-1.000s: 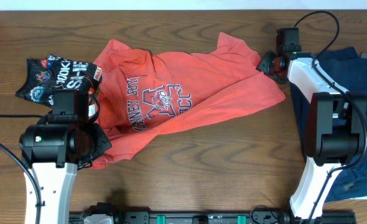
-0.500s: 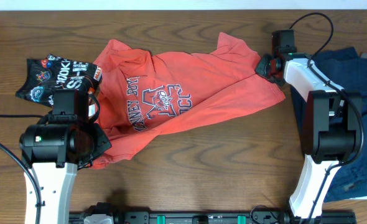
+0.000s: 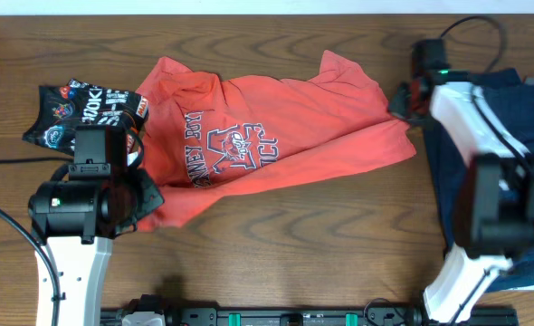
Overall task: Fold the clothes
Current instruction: 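Lift the t-shirt with both grippers and stretch it apart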
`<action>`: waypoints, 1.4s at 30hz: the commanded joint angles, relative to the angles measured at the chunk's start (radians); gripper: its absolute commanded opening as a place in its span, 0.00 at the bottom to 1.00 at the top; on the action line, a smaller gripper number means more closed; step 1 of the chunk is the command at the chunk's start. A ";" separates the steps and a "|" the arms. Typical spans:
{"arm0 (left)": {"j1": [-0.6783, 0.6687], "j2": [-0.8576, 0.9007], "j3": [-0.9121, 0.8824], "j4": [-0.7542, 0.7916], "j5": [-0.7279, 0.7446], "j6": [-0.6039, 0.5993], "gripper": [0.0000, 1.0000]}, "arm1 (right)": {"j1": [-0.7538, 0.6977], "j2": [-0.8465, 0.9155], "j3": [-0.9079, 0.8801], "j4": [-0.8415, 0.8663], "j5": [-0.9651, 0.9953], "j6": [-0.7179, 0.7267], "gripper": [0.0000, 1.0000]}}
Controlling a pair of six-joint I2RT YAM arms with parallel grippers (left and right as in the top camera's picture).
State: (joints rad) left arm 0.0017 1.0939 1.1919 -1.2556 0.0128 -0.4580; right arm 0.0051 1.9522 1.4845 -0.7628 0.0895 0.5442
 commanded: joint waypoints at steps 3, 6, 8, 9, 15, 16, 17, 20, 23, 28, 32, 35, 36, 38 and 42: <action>0.000 -0.003 0.071 0.093 0.059 0.062 0.06 | -0.032 -0.307 0.012 -0.097 0.030 -0.161 0.01; 0.000 -0.003 0.143 0.129 0.059 0.063 0.06 | -0.051 -0.452 0.012 -0.153 0.030 -0.199 0.01; 0.000 -0.003 0.214 0.144 0.058 0.084 0.06 | -0.071 -0.552 0.012 -0.177 0.025 -0.210 0.01; 0.000 -0.003 0.248 0.144 0.058 0.088 0.06 | -0.083 -0.595 0.012 -0.184 0.018 -0.214 0.01; 0.000 -0.006 0.496 0.136 0.058 0.103 0.06 | -0.156 -0.809 0.014 -0.185 0.007 -0.246 0.01; 0.000 -0.006 0.531 0.131 0.058 0.104 0.06 | -0.166 -0.834 0.016 -0.185 0.007 -0.256 0.01; 0.000 -0.007 0.564 0.121 0.058 0.104 0.06 | -0.174 -0.857 0.019 -0.185 0.007 -0.264 0.01; 0.000 -0.011 0.657 0.081 0.054 0.106 0.06 | -0.193 -0.916 0.040 -0.189 0.008 -0.292 0.01; 0.000 -0.024 0.685 0.066 0.054 0.106 0.06 | -0.196 -0.936 0.067 -0.198 0.007 -0.302 0.01; 0.000 0.002 0.661 0.032 0.055 0.106 0.06 | -0.196 -0.888 0.073 -0.212 -0.071 -0.353 0.01; 0.000 0.089 0.618 0.029 0.055 0.107 0.06 | -0.194 -0.770 0.073 -0.230 -0.122 -0.387 0.01; 0.000 0.201 0.603 0.050 0.055 0.156 0.06 | -0.193 -0.651 0.073 -0.219 -0.163 -0.396 0.01; 0.000 0.242 0.603 0.067 0.055 0.174 0.06 | -0.193 -0.611 0.073 -0.207 -0.173 -0.396 0.01; 0.000 0.330 0.603 0.130 0.055 0.204 0.06 | -0.193 -0.528 0.073 -0.156 -0.195 -0.391 0.01; 0.000 0.489 0.605 0.349 0.055 0.238 0.06 | -0.187 -0.390 0.073 0.048 -0.224 -0.285 0.01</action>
State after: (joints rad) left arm 0.0017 1.5135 1.7985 -0.9840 0.0727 -0.2783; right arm -0.1822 1.5211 1.5520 -0.7753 -0.0952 0.1928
